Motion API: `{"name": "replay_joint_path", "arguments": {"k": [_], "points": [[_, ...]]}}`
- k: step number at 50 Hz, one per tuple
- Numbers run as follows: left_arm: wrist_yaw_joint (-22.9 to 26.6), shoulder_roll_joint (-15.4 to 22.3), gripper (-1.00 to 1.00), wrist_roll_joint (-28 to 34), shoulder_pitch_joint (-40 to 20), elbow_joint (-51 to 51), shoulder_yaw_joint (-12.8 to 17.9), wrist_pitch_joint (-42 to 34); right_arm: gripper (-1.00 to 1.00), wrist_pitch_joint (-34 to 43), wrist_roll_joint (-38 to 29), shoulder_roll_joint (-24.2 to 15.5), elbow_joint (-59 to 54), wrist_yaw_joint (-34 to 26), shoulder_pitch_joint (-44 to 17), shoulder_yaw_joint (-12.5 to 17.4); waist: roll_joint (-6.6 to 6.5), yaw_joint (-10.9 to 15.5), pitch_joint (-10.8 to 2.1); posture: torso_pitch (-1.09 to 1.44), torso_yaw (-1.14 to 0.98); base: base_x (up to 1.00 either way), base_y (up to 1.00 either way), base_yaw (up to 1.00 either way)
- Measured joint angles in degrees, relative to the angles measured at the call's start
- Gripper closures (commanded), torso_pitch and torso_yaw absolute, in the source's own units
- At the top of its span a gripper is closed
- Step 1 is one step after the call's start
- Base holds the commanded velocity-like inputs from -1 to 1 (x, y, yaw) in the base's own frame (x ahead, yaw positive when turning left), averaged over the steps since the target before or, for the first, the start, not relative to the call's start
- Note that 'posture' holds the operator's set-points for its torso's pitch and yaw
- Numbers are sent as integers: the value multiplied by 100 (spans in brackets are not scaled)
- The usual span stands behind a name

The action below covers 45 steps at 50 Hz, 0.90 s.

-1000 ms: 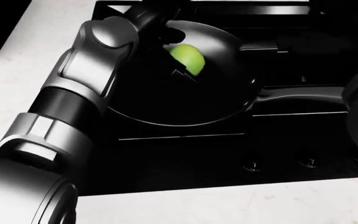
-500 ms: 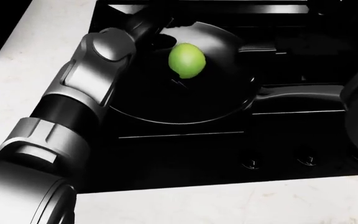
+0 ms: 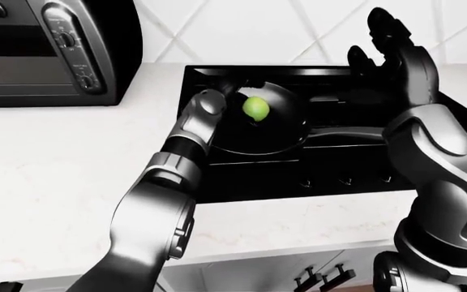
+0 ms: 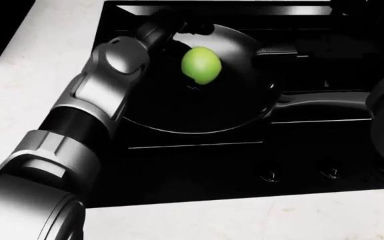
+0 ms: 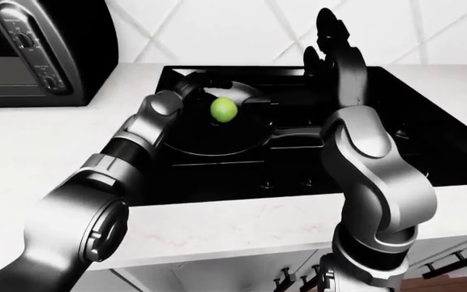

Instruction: Pick the lime from the pan and place it in the bowl.

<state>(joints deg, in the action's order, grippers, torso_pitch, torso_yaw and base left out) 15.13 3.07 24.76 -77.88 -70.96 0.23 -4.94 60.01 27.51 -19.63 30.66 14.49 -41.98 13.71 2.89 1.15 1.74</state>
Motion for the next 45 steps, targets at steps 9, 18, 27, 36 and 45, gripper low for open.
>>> {"name": "replay_joint_path", "arguments": {"k": [9, 18, 27, 36, 45], "points": [[-50, -45, -36, 63, -30, -42, -20, 46, -100, -20, 10, 2, -18, -5, 18, 2, 0, -1, 1, 0, 0, 0, 0, 0], [-263, -103, -30, 99, -69, -156, 2, 105, -100, -33, 13, -4, -9, 0, 22, 0, 5, 0, -7, 0, 0, 0, 0, 0], [-566, -126, -15, 224, -30, -257, 11, 221, -100, -23, -6, 30, -9, -2, 21, -40, 4, 0, -17, 0, 0, 0, 0, 0], [-829, -129, 15, 281, -61, -282, 44, 257, -100, -13, -6, 47, 27, 6, 19, -38, 0, 7, -30, 0, 0, 0, 0, 0], [-909, -170, 59, 291, -65, -320, 54, 309, -100, 11, 27, 24, 24, 16, -12, 8, 2, 11, -31, 0, 0, 0, 0, 0]]}}
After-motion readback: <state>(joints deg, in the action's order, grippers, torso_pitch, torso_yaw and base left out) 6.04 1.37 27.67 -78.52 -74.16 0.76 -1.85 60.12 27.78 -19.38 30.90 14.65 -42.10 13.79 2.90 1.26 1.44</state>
